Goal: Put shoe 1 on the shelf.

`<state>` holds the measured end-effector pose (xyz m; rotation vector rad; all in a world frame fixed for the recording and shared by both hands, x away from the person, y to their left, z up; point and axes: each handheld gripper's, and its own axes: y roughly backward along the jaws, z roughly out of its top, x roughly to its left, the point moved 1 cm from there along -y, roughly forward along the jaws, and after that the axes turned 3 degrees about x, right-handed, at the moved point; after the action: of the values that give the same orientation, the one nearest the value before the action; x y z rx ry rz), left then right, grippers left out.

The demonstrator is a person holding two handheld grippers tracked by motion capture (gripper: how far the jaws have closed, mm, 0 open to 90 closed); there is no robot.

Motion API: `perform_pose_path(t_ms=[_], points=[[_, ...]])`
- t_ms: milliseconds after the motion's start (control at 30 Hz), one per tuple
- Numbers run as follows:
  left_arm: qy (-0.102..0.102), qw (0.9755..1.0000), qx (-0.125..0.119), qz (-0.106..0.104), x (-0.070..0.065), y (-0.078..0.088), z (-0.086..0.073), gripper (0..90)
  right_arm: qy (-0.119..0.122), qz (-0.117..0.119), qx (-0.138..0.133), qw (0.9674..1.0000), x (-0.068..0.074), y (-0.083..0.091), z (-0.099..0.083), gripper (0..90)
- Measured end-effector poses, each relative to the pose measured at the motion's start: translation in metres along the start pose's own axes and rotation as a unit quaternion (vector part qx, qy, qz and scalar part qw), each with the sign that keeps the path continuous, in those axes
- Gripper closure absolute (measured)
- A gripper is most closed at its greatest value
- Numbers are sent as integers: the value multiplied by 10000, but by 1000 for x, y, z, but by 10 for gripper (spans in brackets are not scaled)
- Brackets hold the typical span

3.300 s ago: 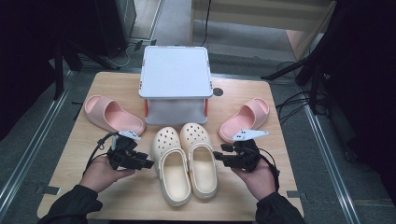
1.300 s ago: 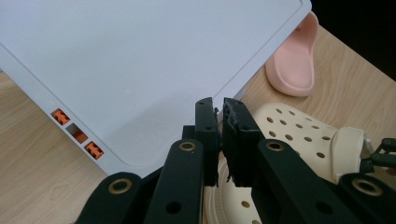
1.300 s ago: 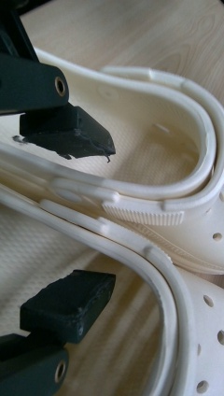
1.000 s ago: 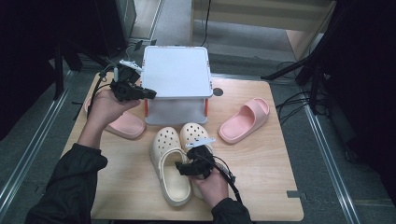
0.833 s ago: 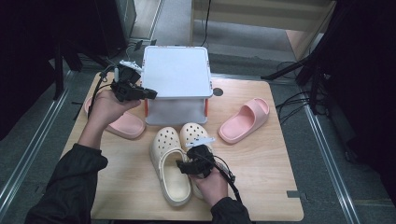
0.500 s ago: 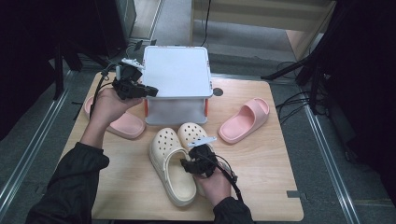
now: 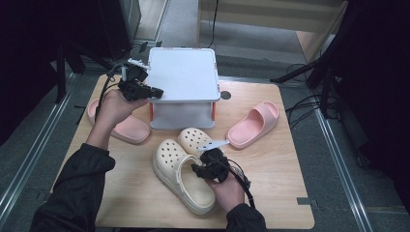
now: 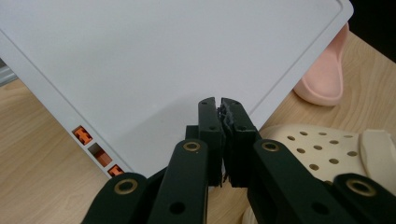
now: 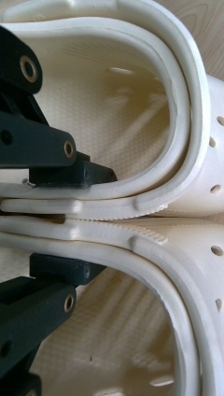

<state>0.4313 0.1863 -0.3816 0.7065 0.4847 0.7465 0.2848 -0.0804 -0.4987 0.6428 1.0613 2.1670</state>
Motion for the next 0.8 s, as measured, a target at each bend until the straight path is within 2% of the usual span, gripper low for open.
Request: perform_pose_path(t_ms=[67,267,333,533,600,800], points=[[12,10000,1,11,0,0,0,872,24,-4,8,10000,-1,1,1,654],[9,10000,29,16,-1,1,-1,876,-87,259,-117,9996,-5,11,8,657],[10,10000,31,-5,-1,1,-1,875,-50,264,-144,9995,-5,13,10,656],[0,10000,18,9,-2,1,-2,873,33,166,-216,9996,-10,17,28,656],[11,10000,14,-11,-1,1,-2,870,86,75,-234,9997,-16,15,38,656],[11,10000,21,24,-2,2,-2,870,150,-100,-257,9995,-27,9,52,656]])
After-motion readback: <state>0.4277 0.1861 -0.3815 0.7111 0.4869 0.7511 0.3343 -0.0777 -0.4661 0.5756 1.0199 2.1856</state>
